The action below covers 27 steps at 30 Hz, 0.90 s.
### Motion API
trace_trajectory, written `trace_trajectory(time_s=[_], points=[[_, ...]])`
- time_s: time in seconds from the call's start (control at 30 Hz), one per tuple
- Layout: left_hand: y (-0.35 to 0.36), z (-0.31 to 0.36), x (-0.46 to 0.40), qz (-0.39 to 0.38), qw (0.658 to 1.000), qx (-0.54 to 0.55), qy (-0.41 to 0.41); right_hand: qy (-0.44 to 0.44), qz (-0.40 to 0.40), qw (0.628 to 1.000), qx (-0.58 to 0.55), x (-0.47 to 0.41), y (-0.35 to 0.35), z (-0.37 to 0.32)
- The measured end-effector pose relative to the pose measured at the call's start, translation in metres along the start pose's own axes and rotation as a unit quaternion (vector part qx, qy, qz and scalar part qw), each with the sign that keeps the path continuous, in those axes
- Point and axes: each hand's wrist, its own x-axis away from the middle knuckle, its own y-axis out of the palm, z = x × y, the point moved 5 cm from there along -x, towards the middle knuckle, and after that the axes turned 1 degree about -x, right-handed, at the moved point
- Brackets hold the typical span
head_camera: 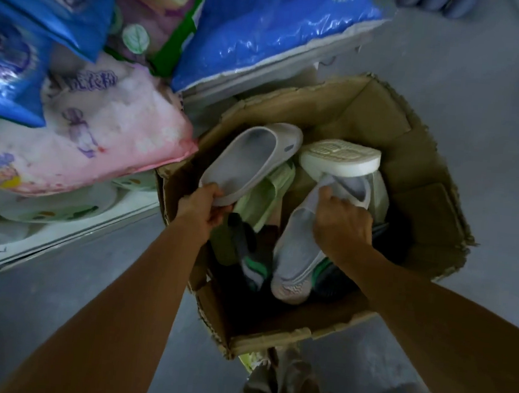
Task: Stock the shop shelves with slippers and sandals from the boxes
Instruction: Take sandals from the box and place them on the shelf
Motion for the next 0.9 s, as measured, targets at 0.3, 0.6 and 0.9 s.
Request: trace_trajectory(time_s=[0.3,0.6,0.9], points=[[0.002,-0.04,0.047,-0.096,0.992,0.074,-0.03,-0.012,0.029,0.998,-0.058,0.012,-0.037,0.023],[-0.018,-0.094,0.046,-0.099,0.985,0.111,-0.086,-0.041,-0.063,0.995,-0.07,0.034,0.0,-0.003],[-0.03,-0.086,0.052,-0.113,0.981,0.144,-0.064,-0.154,-0.054,0.979,-0.125,0.037,-0.017,-0.022]])
